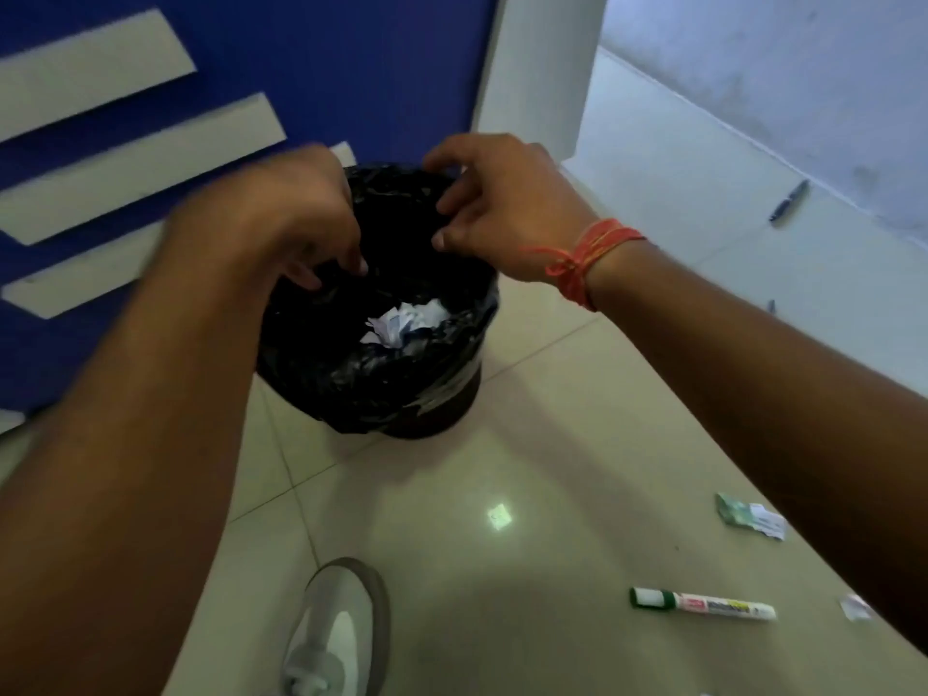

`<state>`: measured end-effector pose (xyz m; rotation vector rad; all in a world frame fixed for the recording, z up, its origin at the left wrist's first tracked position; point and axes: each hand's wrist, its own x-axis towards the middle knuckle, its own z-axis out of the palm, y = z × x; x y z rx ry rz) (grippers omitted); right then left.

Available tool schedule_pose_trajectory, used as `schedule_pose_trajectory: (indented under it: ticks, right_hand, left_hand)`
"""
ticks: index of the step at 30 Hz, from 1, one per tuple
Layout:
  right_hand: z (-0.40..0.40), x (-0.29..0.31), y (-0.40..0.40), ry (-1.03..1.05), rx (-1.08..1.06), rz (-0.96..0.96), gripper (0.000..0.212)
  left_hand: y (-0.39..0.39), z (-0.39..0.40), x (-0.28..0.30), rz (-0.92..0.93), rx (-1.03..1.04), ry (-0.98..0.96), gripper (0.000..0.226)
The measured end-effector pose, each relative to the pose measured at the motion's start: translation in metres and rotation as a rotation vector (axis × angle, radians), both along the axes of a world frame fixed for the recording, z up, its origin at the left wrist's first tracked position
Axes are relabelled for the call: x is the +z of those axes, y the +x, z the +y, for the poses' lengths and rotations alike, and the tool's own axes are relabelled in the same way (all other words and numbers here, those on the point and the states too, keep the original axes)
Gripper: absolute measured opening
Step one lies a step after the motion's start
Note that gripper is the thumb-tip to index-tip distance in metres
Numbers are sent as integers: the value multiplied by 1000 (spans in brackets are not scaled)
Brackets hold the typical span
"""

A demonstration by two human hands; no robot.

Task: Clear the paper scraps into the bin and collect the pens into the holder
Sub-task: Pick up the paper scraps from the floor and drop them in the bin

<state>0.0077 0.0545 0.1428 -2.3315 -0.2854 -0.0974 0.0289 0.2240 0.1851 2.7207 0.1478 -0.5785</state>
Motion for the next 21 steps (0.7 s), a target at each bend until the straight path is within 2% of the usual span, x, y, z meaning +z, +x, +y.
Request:
schedule_pose_trajectory:
  ticks: [2, 4, 7, 9, 11, 15, 19, 21]
  right_hand:
    - [-20, -1, -5, 226, -93, 25, 44]
    - [-55, -6, -16, 364, -214, 35, 36]
    - [-120, -32, -47, 481, -423, 122, 27]
    - [-168, -62, -80, 452, -596, 197, 26]
    - [-212, -95, -122, 368, -755, 298, 28]
    - [-271, -159, -217, 182, -1012, 501, 39]
    - [-290, -188, -290, -58, -1225, 663, 52]
    - [-287, -199, -312, -103, -1272, 746, 59]
  left_hand:
    - [-1, -16, 12, -126, -82, -34, 31]
    - [-2, -52, 10, -230, -185, -126, 34]
    - [-19, -126, -19, -195, -370, -282, 45]
    - [-43, -179, -57, -92, -530, -349, 45]
    - [-72, -223, -100, 8, -696, -335, 52]
    - [-124, -278, -187, 173, -937, -184, 90]
    - [-149, -307, -236, 196, -1081, -2, 127]
    - [-155, -317, -249, 178, -1114, 46, 134]
